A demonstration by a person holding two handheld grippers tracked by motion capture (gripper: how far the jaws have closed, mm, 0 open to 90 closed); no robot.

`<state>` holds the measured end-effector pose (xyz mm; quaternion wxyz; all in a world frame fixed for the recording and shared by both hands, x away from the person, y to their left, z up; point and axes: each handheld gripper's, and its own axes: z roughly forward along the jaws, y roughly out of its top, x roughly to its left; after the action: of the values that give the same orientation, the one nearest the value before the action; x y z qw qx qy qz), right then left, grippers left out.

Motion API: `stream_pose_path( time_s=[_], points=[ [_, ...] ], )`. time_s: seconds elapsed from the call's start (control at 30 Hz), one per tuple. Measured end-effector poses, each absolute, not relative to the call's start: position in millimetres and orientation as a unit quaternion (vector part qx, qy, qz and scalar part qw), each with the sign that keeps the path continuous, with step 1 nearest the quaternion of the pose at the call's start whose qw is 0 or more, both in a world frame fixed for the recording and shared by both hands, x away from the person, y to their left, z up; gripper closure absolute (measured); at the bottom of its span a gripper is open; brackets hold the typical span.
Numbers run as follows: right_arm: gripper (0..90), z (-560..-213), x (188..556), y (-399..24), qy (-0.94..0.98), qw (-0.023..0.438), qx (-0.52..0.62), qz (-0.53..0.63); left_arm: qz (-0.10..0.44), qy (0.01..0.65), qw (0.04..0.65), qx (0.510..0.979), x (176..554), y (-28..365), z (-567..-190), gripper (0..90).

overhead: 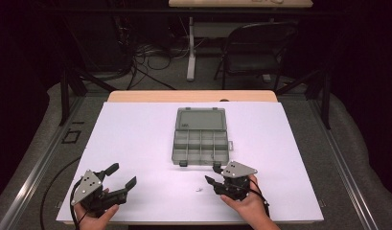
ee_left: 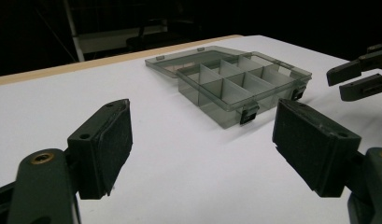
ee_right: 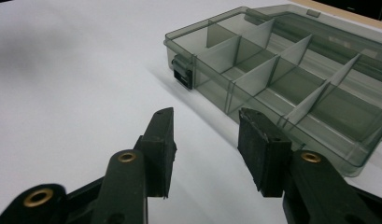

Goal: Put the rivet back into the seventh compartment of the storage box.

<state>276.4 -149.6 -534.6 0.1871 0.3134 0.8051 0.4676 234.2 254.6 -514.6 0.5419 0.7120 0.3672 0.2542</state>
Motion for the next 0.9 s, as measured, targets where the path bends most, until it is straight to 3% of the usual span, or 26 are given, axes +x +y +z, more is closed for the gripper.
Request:
stream_pose_path(
  time_s=[0.47,0.9],
  points=[
    [68.7,-547.1,276.8,-144.4,0.821,0.15,0.306,0.458,0.255,0.365,0.543,0.712,233.9,254.7,-514.3,20.1],
    [71.5,-557.5,279.4,-136.2,0.834,0.108,0.308,0.445,0.253,0.365,0.54,0.715,234.3,254.6,-514.2,20.1]
  ],
)
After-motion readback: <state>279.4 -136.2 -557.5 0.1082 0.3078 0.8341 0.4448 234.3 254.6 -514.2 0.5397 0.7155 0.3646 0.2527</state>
